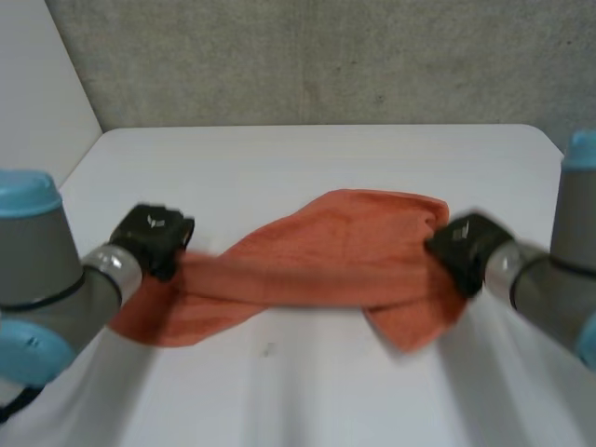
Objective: Fold the laundry
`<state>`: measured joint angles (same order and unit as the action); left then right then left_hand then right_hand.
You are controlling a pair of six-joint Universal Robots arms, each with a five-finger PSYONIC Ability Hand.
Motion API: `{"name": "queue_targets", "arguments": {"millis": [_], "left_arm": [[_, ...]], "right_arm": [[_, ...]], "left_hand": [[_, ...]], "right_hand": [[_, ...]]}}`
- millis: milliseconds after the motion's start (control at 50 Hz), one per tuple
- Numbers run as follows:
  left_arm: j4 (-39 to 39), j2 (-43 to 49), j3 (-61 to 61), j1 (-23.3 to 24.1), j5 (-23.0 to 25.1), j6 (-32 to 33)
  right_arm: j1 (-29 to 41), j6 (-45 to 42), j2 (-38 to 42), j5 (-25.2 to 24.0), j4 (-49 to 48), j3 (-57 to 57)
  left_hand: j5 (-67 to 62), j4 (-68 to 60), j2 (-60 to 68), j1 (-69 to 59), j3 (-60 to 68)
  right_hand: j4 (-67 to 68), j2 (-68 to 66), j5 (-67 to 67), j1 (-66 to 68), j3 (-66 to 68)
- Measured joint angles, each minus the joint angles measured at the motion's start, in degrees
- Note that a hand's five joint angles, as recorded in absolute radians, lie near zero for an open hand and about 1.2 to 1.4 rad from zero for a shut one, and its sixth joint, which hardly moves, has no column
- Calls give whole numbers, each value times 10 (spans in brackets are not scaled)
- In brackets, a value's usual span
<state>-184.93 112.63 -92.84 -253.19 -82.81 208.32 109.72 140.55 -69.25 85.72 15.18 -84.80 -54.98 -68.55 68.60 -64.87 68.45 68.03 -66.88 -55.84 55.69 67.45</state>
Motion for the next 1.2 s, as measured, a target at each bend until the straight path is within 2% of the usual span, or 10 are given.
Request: {"name": "queue_targets", "arguments": {"millis": [160,200,340,520,800,860,900,920,960,1200], "left_arm": [[-99,25,177,9,-1,10],[-185,7,246,14,-3,3],[-315,-45,264,16,-8,-16],[-276,-55,107,-1,-10,-21],[-260,19,-70,-13,-11,-14],[-259,24,-79,-17,-12,-14],[-259,23,-85,-20,-12,-14],[-259,21,-91,-24,-12,-14],[-259,15,-98,-28,-12,-14],[-258,-16,-119,-43,-9,-15]], "right_arm": [[5,7,30,43,-121,223],[6,8,8,50,-217,272],[5,8,-79,35,-357,239],[-2,9,-92,-32,-310,76],[-3,19,84,-61,-292,-58],[-7,33,98,-57,-292,-63],[-14,52,99,-55,-292,-69],[-23,75,94,-54,-292,-75],[-33,110,80,-54,-292,-85],[-102,294,-3,-73,-288,-147]], "left_hand": [[0,0,0,0,0],[0,0,0,0,0],[0,0,0,0,0],[0,0,0,0,0],[0,0,1,0,0],[0,0,1,0,0],[0,0,1,0,0],[0,0,1,0,0],[0,0,1,0,0],[0,0,1,0,0]], "right_hand": [[0,0,0,0,0],[0,0,0,0,0],[0,0,-5,0,0],[0,0,-7,0,3],[-3,4,-4,-2,0],[-114,113,89,-80,-109],[-120,119,95,-84,-115],[-286,276,259,-219,-280],[-361,348,338,-279,-354],[-412,394,391,-315,-405]]}}
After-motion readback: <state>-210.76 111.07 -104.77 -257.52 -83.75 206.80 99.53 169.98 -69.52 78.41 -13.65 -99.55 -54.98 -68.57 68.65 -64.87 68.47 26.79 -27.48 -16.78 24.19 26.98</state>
